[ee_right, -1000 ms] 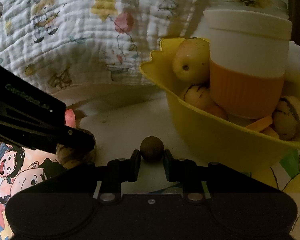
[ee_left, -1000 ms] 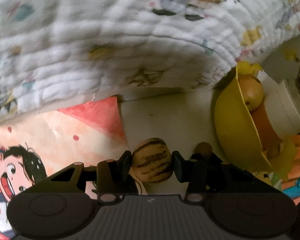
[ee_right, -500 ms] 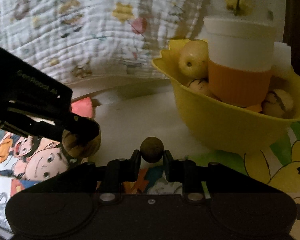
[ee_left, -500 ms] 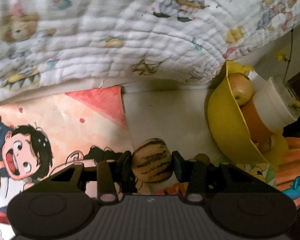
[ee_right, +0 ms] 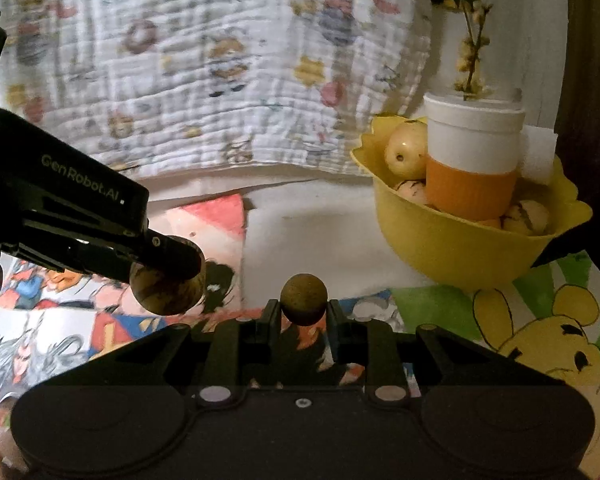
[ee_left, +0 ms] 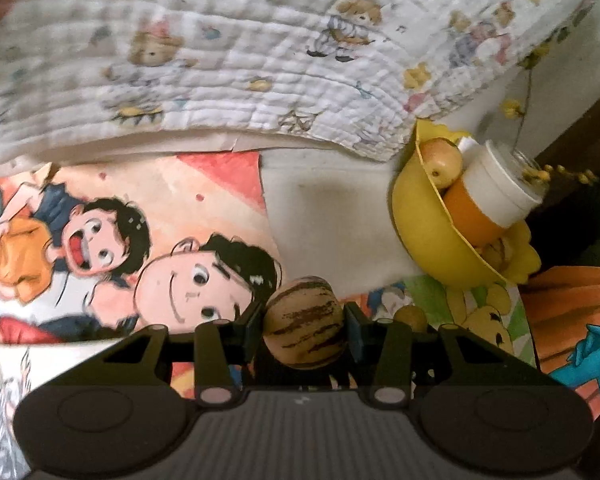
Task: Organize fruits
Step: 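Lift and carry the striped fruit and brown nut over the tray with both tools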
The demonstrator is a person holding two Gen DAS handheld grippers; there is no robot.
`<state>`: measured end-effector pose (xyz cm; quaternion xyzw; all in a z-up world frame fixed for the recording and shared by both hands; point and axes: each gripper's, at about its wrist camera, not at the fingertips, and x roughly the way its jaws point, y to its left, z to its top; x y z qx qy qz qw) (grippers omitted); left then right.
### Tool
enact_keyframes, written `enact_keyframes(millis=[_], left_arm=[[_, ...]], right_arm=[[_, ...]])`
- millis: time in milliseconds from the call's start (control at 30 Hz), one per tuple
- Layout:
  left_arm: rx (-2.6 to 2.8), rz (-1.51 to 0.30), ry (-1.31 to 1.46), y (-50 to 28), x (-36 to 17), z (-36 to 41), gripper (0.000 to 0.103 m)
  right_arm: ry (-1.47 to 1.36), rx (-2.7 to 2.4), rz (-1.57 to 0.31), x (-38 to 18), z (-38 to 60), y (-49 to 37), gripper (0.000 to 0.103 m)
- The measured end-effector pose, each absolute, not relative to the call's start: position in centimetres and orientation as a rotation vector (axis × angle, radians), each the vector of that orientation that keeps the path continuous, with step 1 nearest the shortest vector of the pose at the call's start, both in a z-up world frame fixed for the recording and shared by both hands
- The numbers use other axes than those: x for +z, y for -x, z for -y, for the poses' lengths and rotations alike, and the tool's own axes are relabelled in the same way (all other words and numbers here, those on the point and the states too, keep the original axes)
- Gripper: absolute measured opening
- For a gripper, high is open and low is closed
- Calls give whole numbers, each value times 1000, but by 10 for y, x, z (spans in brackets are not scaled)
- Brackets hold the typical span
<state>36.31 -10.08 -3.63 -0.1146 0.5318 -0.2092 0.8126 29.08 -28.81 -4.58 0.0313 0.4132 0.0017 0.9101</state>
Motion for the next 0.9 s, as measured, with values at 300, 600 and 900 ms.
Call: enact_keyframes(millis=[300,600,900], left_arm=[[-431,-1120,247,-307,-27,91,47],[-438,-1141,252,-238,-22,81,47],[-456,-1194,214,-192,-32,88,47]], right_arm=[[-41,48,-851,-27,276,-239,26],[33,108,-887,-17,278,-175,26],[72,103,-921,-19,285,-130,26]])
